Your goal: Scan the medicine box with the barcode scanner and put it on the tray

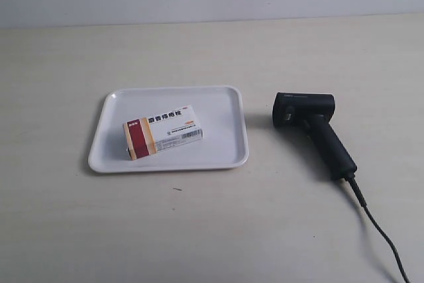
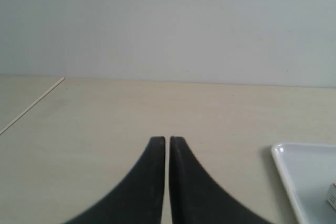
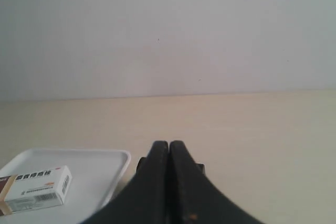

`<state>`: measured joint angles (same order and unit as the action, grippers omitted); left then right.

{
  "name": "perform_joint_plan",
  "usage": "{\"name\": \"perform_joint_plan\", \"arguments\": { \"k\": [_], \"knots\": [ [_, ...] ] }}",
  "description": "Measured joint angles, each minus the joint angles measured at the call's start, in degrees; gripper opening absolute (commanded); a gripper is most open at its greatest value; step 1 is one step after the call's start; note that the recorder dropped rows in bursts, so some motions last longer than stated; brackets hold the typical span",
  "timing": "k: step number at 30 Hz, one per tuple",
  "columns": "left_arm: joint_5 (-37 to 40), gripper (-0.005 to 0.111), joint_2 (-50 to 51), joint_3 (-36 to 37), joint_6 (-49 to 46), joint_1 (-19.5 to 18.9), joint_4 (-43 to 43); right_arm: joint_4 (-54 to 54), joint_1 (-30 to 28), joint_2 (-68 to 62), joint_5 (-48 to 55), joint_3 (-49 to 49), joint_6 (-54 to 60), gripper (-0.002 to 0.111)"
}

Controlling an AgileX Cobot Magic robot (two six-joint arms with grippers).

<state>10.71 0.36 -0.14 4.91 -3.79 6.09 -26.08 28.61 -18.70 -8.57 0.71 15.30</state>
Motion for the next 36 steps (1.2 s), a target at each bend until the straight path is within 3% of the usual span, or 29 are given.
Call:
{"name": "perform_joint_plan", "arguments": {
  "k": [12, 20, 23, 32, 36],
  "knots": [
    [0.1, 0.005, 0.0, 0.0, 0.0, 0.0, 0.0, 6.4, -0.3, 1.3, 4.8, -0.5, -4.6, 0.0],
    [0.1, 0.005, 0.0, 0.0, 0.0, 0.0, 0.0, 6.4, -14.5, 12.7, 11.8, -0.5, -4.7, 0.0],
    [0.1, 0.005, 0.0, 0.0, 0.0, 0.0, 0.0, 6.4, -17.1, 16.2, 14.5, -0.5, -4.0, 0.0],
    [0.1, 0.005, 0.0, 0.0, 0.0, 0.0, 0.0, 7.1, -17.4, 18.3, 18.3, -0.5, -2.4, 0.0],
    [0.1, 0.005, 0.0, 0.0, 0.0, 0.0, 0.0, 15.6, -17.4, 18.3, 18.4, -0.5, -10.6, 0.0]
  ]
}}
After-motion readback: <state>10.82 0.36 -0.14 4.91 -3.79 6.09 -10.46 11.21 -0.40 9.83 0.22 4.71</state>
